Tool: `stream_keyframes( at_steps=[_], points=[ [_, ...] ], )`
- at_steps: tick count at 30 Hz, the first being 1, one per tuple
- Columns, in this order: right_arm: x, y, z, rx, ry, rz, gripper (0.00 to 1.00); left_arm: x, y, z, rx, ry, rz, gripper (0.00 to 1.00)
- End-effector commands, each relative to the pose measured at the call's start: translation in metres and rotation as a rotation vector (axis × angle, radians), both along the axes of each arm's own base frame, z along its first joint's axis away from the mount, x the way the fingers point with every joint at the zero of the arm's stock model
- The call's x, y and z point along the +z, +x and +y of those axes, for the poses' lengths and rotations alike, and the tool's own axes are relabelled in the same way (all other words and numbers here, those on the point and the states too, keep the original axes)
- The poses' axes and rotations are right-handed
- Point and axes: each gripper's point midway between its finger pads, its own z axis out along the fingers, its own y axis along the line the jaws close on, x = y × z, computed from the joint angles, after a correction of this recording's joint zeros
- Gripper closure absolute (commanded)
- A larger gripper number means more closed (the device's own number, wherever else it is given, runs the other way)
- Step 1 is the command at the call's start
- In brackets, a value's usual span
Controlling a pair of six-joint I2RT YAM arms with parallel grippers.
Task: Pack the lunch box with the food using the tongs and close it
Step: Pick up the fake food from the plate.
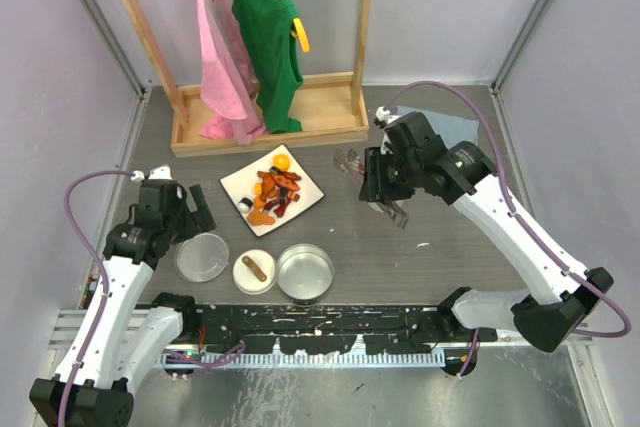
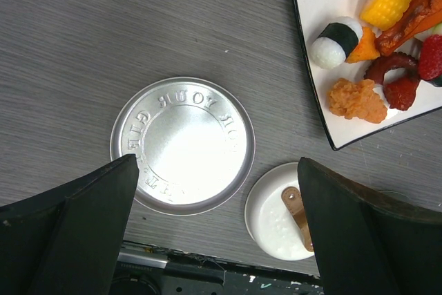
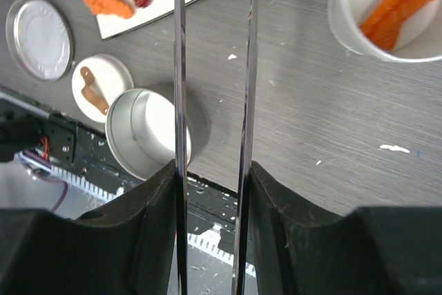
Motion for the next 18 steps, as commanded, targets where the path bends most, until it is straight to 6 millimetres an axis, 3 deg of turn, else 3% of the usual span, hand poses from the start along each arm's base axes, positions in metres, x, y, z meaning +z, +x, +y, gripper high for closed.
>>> stream_keyframes(
  at_steps=[1, 6, 12, 18],
  points=[
    [0.004, -0.004, 0.035, 0.078, 0.044, -0.026, 0.54, 0.008, 0.009, -0.002, 0.008, -0.018, -0.045, 0.01],
    [-0.015, -0.012, 0.065, 0.152, -0.043, -0.004, 0.54, 0.008, 0.010, -0.002, 0.008, -0.019, -0.045, 0.01],
    [-0.025, -0.025, 0.116, 0.301, -0.104, -0.027, 0.54, 0.008, 0.009, 0.000, 0.014, -0.012, -0.045, 0.01],
    [-0.036, -0.028, 0.148, 0.438, -0.175, -0.073, 0.52, 0.010, 0.009, 0.002, 0.023, -0.006, -0.059, 0.01]
  ],
)
